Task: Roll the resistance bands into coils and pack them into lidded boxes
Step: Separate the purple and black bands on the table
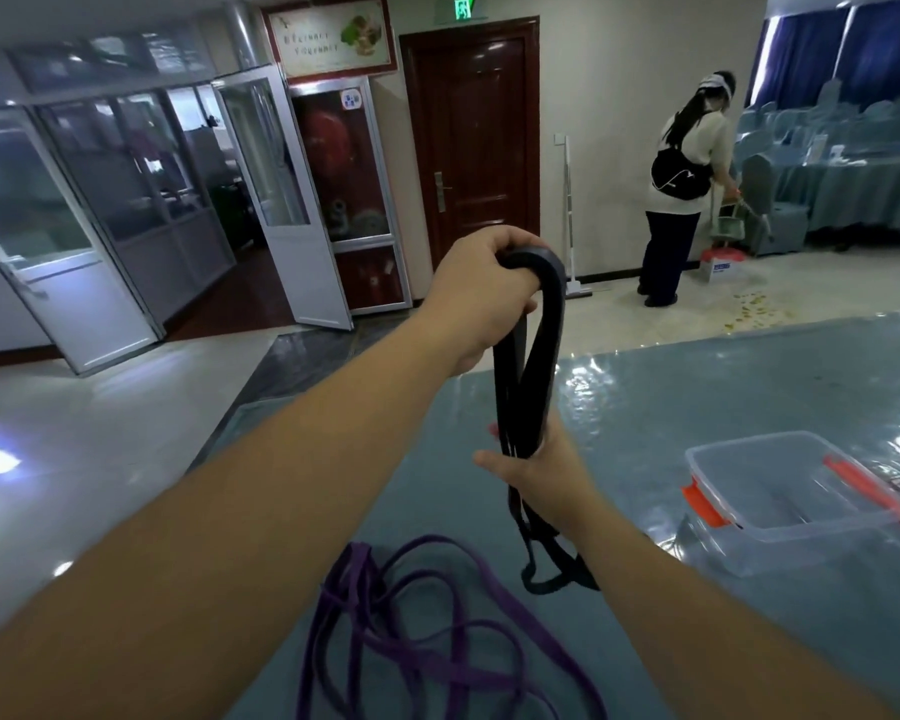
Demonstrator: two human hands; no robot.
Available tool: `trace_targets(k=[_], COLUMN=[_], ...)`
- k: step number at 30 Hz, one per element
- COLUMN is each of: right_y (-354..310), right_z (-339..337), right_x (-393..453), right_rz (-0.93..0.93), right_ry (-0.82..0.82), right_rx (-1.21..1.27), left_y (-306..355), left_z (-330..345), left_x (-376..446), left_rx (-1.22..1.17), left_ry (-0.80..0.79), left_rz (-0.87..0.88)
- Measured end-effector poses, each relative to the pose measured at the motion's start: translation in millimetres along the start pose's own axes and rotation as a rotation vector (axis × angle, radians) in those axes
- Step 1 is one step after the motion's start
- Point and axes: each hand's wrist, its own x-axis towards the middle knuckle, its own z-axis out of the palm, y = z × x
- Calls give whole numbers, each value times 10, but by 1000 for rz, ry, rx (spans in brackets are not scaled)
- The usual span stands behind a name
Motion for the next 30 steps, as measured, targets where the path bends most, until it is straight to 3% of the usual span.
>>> trace_targets(k=[9, 14, 20, 23, 26, 30], right_y=[210, 429, 576, 462, 273, 54], right_z=[-567, -669, -875, -1077, -1196, -1157], right_x=[-8, -175, -292, -254, -237, -294], right_rz=[140, 228, 314, 326, 310, 302], right_ry=[-80, -163, 97, 207, 249, 291], right_rx=[-235, -318, -111, 157, 374, 539], left_y=[-392, -525, -871, -1191, -1671, -2209], left_z=[-20, 107, 21, -52, -18, 180], left_x=[64, 49, 46, -101, -315, -663], left_rx=[-146, -177, -205, -320, -333, -210], left_ry=[154, 215, 254, 180, 53, -250], left_rz=[-179, -169, -304, -488, -567, -604])
